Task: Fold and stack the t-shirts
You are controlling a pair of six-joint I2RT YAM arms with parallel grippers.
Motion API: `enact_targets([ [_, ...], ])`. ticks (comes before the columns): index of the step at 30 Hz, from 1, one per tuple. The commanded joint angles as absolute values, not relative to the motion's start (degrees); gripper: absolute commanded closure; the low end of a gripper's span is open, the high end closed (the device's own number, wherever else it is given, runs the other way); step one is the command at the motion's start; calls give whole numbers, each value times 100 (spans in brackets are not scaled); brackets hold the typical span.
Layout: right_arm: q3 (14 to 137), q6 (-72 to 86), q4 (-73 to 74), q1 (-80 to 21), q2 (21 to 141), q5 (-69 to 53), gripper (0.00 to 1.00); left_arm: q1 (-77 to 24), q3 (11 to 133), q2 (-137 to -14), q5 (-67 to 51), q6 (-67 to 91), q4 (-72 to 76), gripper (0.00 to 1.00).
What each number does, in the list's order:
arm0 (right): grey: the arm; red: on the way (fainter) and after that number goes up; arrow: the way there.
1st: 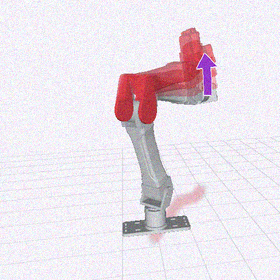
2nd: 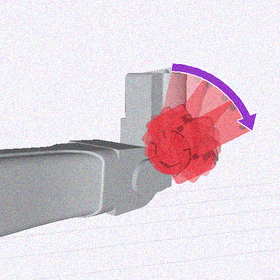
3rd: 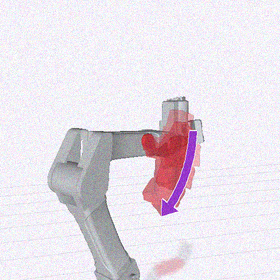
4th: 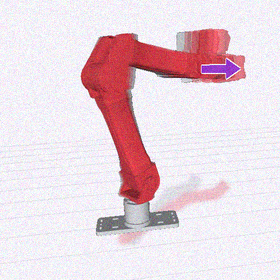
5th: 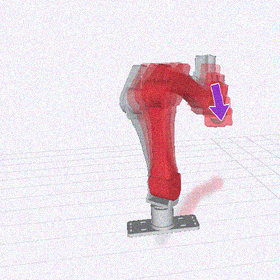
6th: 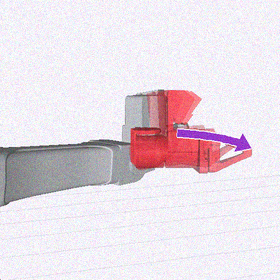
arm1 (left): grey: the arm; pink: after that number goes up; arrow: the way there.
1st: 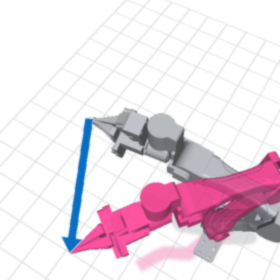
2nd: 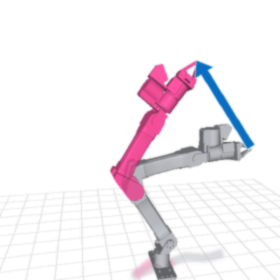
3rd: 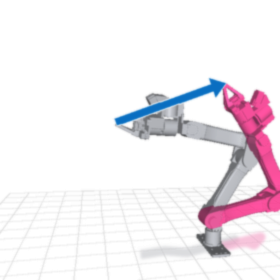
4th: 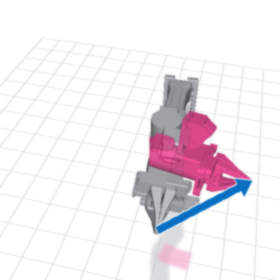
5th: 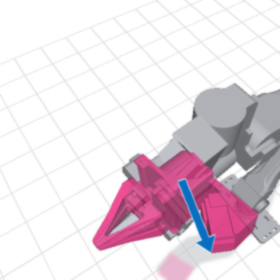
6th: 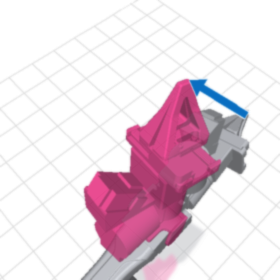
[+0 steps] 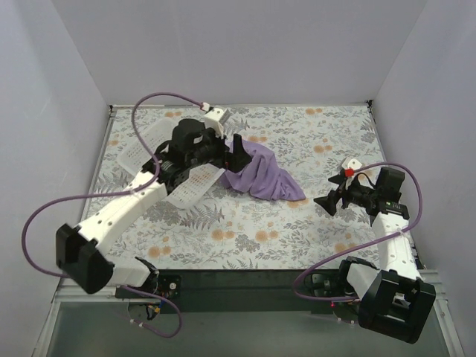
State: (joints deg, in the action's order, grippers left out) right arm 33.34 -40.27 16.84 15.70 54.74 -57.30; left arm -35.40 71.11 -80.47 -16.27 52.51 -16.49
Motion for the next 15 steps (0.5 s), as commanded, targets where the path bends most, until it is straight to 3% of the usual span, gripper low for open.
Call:
enact_targets([
  [1,3296,-4709,2055,1565,5405,-6345,2,-3516,6717,-6761,-73,5088,-1564,2],
  [7,3313,-4781,2127,1538,5510,-6372,2,-3420,6064,-7328,1581,5991,-2706,14],
  [10,3313,-4773,2127,1538,5572,-6363,2,-2832,6634,-7890,1258,6719,-2874,19],
  [15,3287,-4781,2127,1529,5564,-6328,2,-2057,7951,-9147,949,8681,-3399,16],
])
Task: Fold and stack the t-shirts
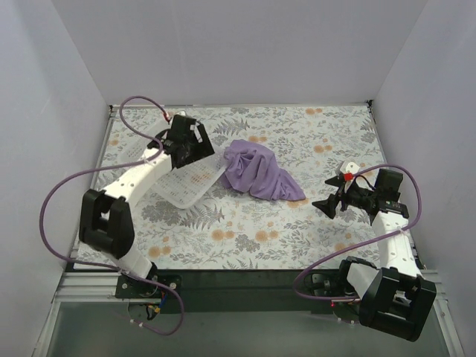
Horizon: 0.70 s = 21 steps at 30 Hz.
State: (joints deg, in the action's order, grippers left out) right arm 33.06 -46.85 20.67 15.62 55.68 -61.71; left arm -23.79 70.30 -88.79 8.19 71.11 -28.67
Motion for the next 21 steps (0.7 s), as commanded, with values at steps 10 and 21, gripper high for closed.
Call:
enact_targets([
  [10,3296,-4781,2127,1486,5537,-6390,2,-2039,11274,-12248,1459,9721,-5359,19],
  [21,3322,-4790,2145,1441,5502,-6399,2,-2048,11015,-12052,2375,7072,-5284,99],
])
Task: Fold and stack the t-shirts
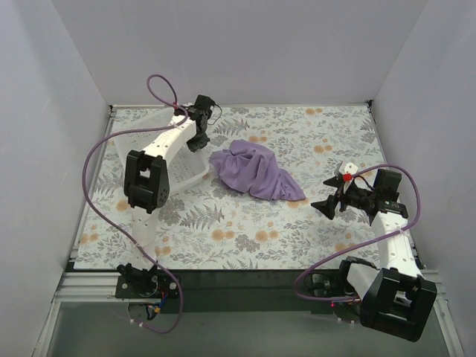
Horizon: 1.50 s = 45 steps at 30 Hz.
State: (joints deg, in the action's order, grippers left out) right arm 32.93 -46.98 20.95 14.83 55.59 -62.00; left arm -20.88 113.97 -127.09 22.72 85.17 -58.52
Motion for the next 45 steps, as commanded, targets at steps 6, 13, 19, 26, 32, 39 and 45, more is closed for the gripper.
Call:
enact_targets([
  [6,3331,-4790,2145,1441,5484,-6372,2,-1996,8555,-10628,1284,3592,-3368,100],
  [13,3331,-4790,2153,1415,5511,-6398,2,-1249,8173,-10564,809,2812,-3120,100],
  [19,3314,-4790,2162,1415,5502,-6407,2,-897,8946,-11319,773,2971,-3059,100],
  [26,3313,-4921,2250,1406,5493,-6398,2,-940,9457,-10796,564,3699,-3024,6],
  [32,3638,-5116,2575,512,5993,-5270,5,-967,7773,-8575,-2052,4147,-2120,4],
  [39,5184,-3588,2803,-913,7827,-4078,14,-1650,5170,-7059,-3289,5237,-1082,14],
  [45,6327,-2049,2769,-1055,9243,-4518,17,-2900,4781,-7373,-2077,5405,-361,20],
])
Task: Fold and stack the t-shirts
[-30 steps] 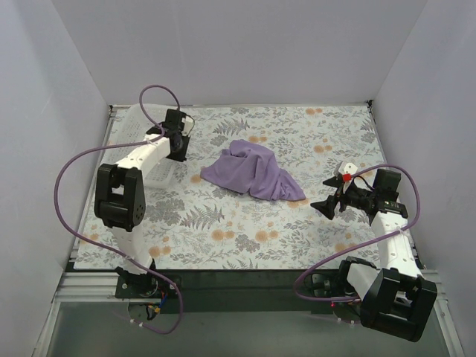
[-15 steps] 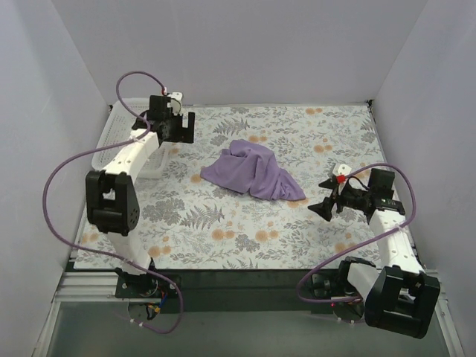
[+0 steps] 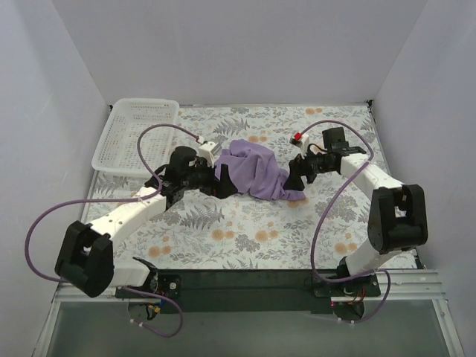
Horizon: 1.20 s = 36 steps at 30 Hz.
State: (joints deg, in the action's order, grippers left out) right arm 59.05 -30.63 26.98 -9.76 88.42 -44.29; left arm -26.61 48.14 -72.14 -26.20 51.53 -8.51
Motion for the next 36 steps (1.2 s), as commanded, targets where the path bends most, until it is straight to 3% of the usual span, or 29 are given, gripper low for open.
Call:
enact_targets([
  [1,6537,-1813,2760,-1055,9359,-4431,17,-2987,4816,-7618,-2013,5405,-221,22],
  [11,7276,-1170,2672,-1134,10668,-4561,22,-3287,5668,-8937,-546,5238,-26,26],
  [17,7998,-1081,2759,-1274,11240,-4772,40,-3296,6055,-9648,-676,5265,-35,35],
  [20,8033,-1212,2804,-1301,11311,-4816,58,-3296,6196,-9930,-896,5238,-26,64],
  [21,8051,-1239,2821,-1301,11294,-4808,80,-3305,6248,-9949,-1053,5238,-26,75],
  [22,8077,-1344,2856,-1301,11268,-4773,91,-3305,6258,-9941,-1081,5247,-35,97],
  [23,8173,-1414,3030,-1301,11137,-4625,99,-3296,6275,-9810,-1090,5256,-35,100],
  [26,8305,-1948,3513,-1301,10619,-4151,99,-3296,6205,-9057,-810,5238,-140,100],
  [30,8165,-2741,3788,-1248,8705,-3824,99,-3296,6187,-7702,-510,5151,-351,100],
  [36,8490,-3374,3947,-1231,6822,-2770,99,-3296,6091,-5969,-1229,5326,-413,100],
])
